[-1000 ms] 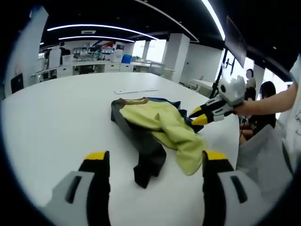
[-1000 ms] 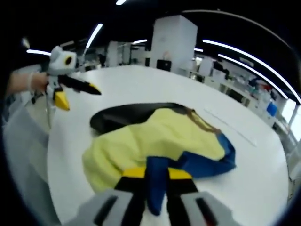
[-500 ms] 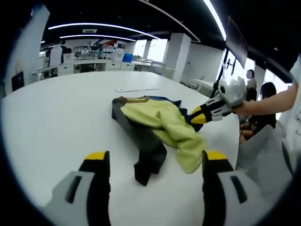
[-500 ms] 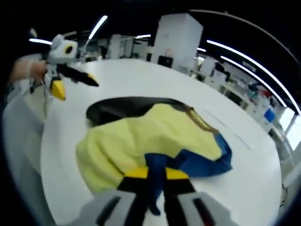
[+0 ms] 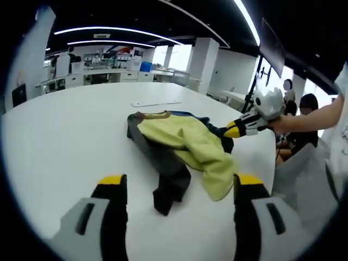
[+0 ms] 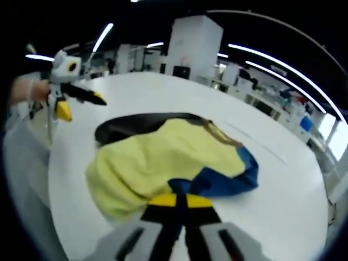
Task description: Fold the garment on the visible template until the final outline fits inside the template.
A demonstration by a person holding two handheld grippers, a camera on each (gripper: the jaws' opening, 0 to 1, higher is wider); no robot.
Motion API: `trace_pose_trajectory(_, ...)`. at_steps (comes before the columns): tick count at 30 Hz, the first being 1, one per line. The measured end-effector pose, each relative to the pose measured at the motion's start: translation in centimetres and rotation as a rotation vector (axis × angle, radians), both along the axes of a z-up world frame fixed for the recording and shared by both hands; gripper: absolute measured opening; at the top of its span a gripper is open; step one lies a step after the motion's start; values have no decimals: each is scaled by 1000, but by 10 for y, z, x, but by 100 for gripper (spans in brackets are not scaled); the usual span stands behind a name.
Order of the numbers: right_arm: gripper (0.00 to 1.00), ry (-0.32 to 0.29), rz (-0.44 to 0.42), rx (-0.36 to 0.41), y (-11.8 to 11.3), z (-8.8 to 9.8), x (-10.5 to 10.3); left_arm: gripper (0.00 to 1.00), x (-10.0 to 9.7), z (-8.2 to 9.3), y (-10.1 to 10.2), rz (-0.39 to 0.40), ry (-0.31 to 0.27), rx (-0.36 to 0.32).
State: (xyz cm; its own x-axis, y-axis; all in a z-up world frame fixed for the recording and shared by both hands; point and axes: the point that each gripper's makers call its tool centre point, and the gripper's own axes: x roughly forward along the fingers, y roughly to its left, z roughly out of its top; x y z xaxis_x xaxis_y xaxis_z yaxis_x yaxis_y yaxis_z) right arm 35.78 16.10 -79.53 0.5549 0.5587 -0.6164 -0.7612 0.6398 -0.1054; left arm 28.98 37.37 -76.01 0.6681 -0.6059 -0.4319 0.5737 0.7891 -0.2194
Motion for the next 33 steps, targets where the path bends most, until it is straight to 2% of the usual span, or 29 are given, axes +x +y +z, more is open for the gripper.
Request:
trace_pose_trajectory(6,0,38,-23,53,-5,0,-5,77,-2,-2,-2,-6,3,-2)
trace_pose_trajectory(17,0,43,-29,80,-12,5,-10,77,-4,-3,-5,-7,8,-8)
trace_pose_trajectory(23,0,50,-51,93,-17,9,-19,77,-5,-4,-6,-8,11,-9)
trace_pose_trajectory(28,0,56,-95,113,-34,9,-23,77,-5,-6,-8,-12,12,-9)
trace_pose_trajectory(33,0,85,-178,131,-58,2,-27,77,-4,-7,-11,-19,15,-10)
